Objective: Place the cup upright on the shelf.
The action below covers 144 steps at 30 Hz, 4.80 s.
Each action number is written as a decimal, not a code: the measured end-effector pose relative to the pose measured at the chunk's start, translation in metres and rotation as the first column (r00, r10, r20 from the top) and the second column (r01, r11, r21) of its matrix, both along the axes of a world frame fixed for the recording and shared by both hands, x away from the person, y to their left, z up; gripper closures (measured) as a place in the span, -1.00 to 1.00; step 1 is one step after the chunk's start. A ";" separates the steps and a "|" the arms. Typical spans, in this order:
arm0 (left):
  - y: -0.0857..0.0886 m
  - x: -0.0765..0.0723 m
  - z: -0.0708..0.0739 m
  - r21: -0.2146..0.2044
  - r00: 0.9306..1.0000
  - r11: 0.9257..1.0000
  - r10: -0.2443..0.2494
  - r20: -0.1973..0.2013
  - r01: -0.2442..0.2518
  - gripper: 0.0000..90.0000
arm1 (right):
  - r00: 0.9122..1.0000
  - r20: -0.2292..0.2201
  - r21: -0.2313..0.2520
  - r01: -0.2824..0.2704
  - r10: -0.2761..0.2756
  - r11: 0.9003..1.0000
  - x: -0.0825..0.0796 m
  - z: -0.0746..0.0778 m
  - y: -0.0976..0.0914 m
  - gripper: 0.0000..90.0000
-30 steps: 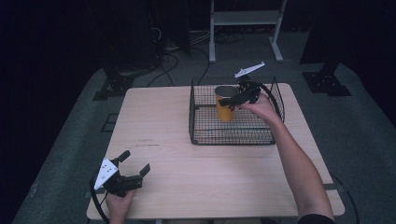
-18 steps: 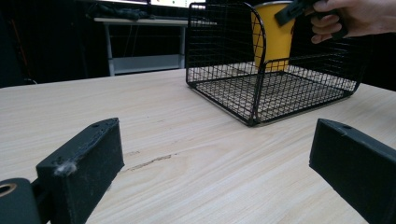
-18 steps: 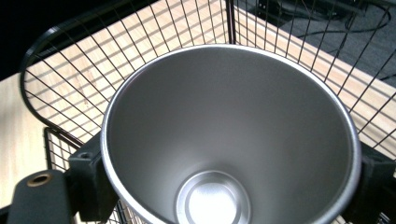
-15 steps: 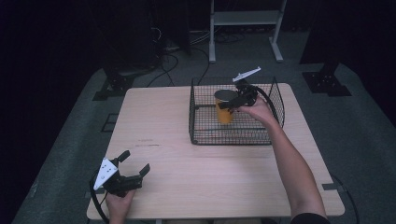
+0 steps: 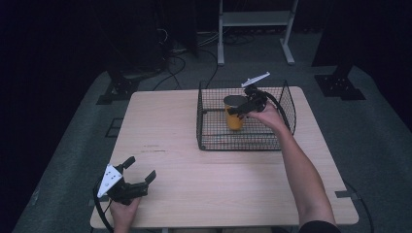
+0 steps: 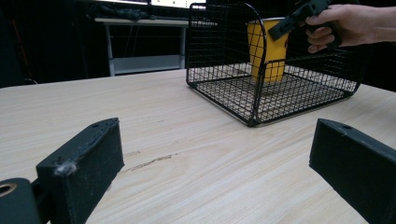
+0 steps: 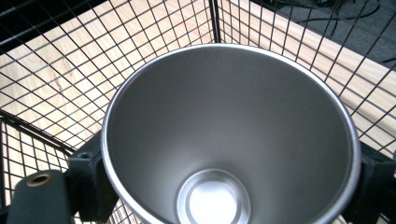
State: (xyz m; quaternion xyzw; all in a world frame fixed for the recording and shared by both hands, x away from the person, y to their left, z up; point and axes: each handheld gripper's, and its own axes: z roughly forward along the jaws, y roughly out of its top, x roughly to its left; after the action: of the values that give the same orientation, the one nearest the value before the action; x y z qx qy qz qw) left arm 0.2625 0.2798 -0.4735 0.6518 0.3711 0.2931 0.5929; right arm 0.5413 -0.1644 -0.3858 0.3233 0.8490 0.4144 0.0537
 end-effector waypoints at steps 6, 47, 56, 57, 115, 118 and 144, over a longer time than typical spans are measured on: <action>0.000 0.000 0.000 0.000 1.000 1.000 0.000 0.000 0.000 -0.95 | 1.000 0.008 -0.024 0.011 -0.011 1.000 0.001 -0.004 0.004 -0.73; -0.001 0.000 0.000 0.012 1.000 1.000 0.000 0.000 0.000 -0.95 | 0.998 0.066 -0.060 0.009 -0.005 0.998 -0.011 -0.007 0.001 -0.93; -0.001 0.000 0.000 0.011 1.000 1.000 0.003 -0.002 -0.003 -0.95 | 0.994 0.102 -0.003 0.027 -0.027 1.000 -0.015 0.006 -0.007 -0.93; -0.001 0.001 0.000 0.011 1.000 1.000 0.002 -0.003 -0.002 -0.95 | 0.994 0.103 0.007 0.031 -0.032 0.999 -0.015 0.008 -0.009 -0.93; -0.004 0.000 0.000 0.033 1.000 0.999 0.002 -0.004 -0.002 -0.95 | 0.991 0.121 0.116 -0.073 0.059 0.991 -0.116 0.043 -0.064 -0.88; -0.004 0.000 0.000 0.032 1.000 0.999 0.003 -0.004 -0.003 -0.95 | 0.991 0.122 0.118 -0.072 0.058 0.990 -0.119 0.041 -0.067 -0.88; -0.005 0.000 0.000 0.038 1.000 0.999 0.004 -0.004 -0.004 -0.95 | 0.994 0.094 0.127 -0.073 0.061 0.989 -0.151 0.018 -0.082 -0.88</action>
State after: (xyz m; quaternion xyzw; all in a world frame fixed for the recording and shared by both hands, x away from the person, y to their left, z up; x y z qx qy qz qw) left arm 0.2620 0.2746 -0.4735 0.6627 0.3679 0.3002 0.5791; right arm 0.3903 -0.2463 -0.3681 0.2784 0.8272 0.4847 0.0566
